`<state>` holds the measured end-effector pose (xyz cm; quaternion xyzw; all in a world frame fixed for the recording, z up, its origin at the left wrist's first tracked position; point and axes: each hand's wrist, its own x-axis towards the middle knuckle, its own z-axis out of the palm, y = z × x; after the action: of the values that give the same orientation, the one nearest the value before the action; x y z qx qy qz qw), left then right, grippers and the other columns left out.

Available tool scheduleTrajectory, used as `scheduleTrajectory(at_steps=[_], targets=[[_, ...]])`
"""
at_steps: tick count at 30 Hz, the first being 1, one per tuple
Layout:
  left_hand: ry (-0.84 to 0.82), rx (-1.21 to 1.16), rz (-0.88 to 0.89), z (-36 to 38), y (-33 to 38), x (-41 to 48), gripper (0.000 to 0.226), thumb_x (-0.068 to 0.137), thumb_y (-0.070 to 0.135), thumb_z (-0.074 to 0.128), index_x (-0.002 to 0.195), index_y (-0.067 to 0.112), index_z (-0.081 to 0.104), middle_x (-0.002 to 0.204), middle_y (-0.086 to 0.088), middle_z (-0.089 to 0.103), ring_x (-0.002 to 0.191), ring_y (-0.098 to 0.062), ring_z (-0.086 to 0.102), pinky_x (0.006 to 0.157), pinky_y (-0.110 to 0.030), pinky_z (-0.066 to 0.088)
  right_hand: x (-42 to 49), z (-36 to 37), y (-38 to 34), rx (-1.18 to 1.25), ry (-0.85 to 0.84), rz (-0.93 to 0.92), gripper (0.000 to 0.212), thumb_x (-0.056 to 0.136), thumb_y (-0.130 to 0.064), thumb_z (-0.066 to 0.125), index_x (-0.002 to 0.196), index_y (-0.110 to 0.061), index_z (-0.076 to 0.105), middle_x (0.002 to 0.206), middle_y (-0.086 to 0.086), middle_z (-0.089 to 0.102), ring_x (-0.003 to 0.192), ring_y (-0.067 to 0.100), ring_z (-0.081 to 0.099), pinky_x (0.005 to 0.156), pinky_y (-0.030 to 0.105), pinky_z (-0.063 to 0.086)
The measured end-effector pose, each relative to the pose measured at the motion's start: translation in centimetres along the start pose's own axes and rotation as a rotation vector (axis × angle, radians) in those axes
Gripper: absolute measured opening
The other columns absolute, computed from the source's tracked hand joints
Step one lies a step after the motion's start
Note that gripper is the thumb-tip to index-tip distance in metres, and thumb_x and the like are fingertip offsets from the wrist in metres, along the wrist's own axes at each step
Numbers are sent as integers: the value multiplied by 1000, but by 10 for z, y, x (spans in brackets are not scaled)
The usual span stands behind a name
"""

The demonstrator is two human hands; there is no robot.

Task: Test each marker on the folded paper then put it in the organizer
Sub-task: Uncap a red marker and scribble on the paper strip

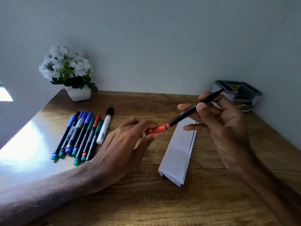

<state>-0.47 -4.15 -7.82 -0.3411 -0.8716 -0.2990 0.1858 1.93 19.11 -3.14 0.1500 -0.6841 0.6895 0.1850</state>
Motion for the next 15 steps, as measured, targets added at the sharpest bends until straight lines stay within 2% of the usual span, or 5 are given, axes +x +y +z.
scheduleTrajectory(at_steps=[5, 10, 15], targets=[[31, -7, 3, 0, -1, 1, 29, 103, 40, 53, 125, 24, 64, 94, 31, 48, 87, 16, 49, 62, -8, 40, 0, 0, 2, 5, 13, -8, 18, 95, -12, 55, 113, -6, 55, 106, 16, 77, 105, 27, 75, 65, 37, 65], [51, -24, 2, 2, -3, 1, 30, 105, 46, 46, 119, 27, 65, 104, 19, 65, 94, 6, 54, 66, -13, 45, -1, 4, 5, 36, 0, 10, 27, 94, -9, 56, 117, 3, 53, 106, 15, 77, 104, 27, 75, 66, 33, 64], [84, -61, 9, 1, -2, 1, 30, 105, 43, 46, 115, 24, 67, 95, 19, 67, 92, -2, 59, 67, -21, 49, -1, 5, 9, 69, 1, 41, 27, 92, -12, 56, 115, 1, 55, 106, 16, 77, 106, 28, 74, 67, 35, 64]])
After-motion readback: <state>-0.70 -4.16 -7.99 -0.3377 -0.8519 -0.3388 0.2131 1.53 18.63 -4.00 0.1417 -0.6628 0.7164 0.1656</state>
